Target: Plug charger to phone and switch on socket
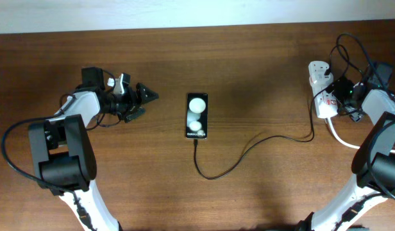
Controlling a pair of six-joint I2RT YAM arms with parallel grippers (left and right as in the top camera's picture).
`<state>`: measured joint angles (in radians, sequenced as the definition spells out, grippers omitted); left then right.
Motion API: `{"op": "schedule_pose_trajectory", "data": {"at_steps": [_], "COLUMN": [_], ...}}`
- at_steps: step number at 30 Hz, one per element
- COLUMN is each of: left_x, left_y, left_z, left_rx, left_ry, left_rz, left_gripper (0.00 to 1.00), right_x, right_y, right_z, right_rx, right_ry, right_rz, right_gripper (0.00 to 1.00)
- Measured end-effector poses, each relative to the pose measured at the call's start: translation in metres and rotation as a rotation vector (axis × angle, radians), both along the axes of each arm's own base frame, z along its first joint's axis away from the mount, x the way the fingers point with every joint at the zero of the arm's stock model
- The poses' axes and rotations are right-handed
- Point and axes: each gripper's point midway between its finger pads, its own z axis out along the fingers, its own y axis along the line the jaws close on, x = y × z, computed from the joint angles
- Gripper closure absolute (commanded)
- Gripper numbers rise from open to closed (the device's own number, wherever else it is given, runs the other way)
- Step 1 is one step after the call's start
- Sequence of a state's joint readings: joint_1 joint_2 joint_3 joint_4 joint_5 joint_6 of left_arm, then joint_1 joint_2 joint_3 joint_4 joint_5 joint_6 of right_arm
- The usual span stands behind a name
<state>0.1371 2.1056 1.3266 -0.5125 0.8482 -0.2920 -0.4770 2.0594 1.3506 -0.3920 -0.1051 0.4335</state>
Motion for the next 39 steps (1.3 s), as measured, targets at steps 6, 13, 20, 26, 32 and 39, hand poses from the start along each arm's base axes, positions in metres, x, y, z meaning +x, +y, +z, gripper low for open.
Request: {"op": "schedule_pose_trajectory", "data": {"at_steps": [6,13,20,26,32,39], "left_x": [0.000,0.000,0.000,0.000,0.000,0.000], "left_y": [0.000,0.000,0.000,0.000,0.000,0.000], "left_z": [0.000,0.000,0.000,0.000,0.000,0.000], "left_rx": [0.000,0.000,0.000,0.000,0.000,0.000], "left_ry": [0.000,0.000,0.000,0.000,0.000,0.000], "left_rz": [0.000,0.000,0.000,0.000,0.000,0.000], "left_gripper": [0.01,0.01,0.01,0.01,0.01,0.01], "right_x": [-0.017,-0.032,-0.038,-0.037,-0.037,-0.037], "right_y": [0.006,-0.003,0.017,0.019,0.019,0.019], "right_z": [0.003,0.063,0.061,0.061,0.061,0.061], "right_rx": [0.063,0.009,0.015,0.012,0.007,0.007], "right_ry": [0.057,0.011,0.063,0.065,0.065,0.065], "right_rz": [0.011,0.055,0.150,0.170,0.179,0.180], "right_gripper": [0.01,0.01,0.01,0.01,0.01,0.01]}}
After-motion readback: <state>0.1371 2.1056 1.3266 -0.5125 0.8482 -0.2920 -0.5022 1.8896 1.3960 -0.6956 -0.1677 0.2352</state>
